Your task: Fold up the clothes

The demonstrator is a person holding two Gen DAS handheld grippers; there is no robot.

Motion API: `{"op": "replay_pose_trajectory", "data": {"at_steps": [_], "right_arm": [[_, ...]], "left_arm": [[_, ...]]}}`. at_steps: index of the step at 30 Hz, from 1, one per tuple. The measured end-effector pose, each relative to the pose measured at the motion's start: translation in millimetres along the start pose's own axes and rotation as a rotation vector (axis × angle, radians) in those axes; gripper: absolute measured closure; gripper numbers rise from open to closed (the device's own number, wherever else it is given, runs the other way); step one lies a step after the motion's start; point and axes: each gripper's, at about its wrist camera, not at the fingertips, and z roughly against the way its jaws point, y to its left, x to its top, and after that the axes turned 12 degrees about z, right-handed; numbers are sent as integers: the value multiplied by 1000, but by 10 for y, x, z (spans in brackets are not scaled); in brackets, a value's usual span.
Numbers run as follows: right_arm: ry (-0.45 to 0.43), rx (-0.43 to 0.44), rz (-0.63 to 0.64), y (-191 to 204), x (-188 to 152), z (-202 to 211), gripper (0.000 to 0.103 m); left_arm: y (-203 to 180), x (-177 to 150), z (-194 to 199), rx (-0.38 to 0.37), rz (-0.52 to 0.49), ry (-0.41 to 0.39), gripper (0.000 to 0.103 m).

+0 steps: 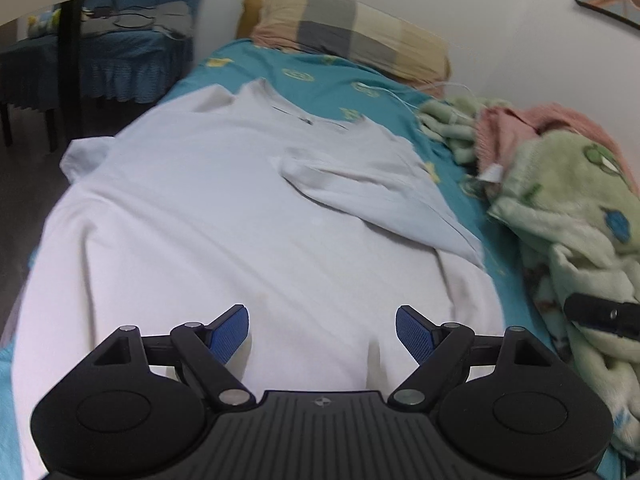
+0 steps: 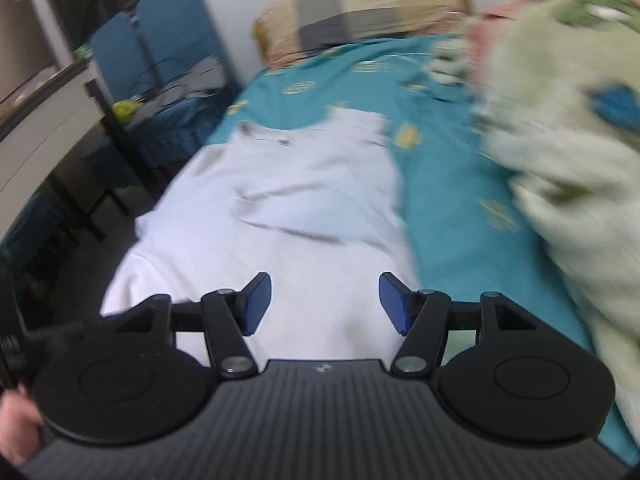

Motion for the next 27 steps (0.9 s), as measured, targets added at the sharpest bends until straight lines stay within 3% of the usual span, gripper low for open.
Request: {"op": "replay_pose_trajectory", "data": {"at_steps": [5, 9, 12, 14, 17, 18, 20, 23, 24, 27], "right_arm": [[-50, 4, -197, -392, -324, 302, 39], [-98, -23, -205, -484, -302, 333, 39], [-82, -5, -235, -532, -327, 260, 39], [-67, 14, -246, -552, -349, 224, 39], [-51, 20, -248, -562, -375, 222, 39], [-50, 19, -250, -564, -382, 228, 39], [-46, 20, -254, -580, -391, 235, 39], [-34, 14, -269, -608, -420, 235, 39], [-27, 14, -273, -606, -425, 224, 39], [-1, 17, -269, -583, -441, 168, 39]], "left_arm": [[-408, -371, 117, -79, -88, 76, 26], [-707, -723, 110, -130, -182, 144, 30], [-875, -941, 30, -83, -291, 181, 40], [-931, -1072, -3, -70, -360, 205, 51], [-979, -1179, -16, -65, -436, 208, 81], [-974, -1178, -2, -62, -437, 204, 95], [-892, -1081, 85, -86, -350, 192, 97], [-602, -863, 221, -180, -61, 191, 98], [-470, -815, 240, -176, 30, 199, 99], [-163, -809, 158, -57, 171, 248, 100]]}}
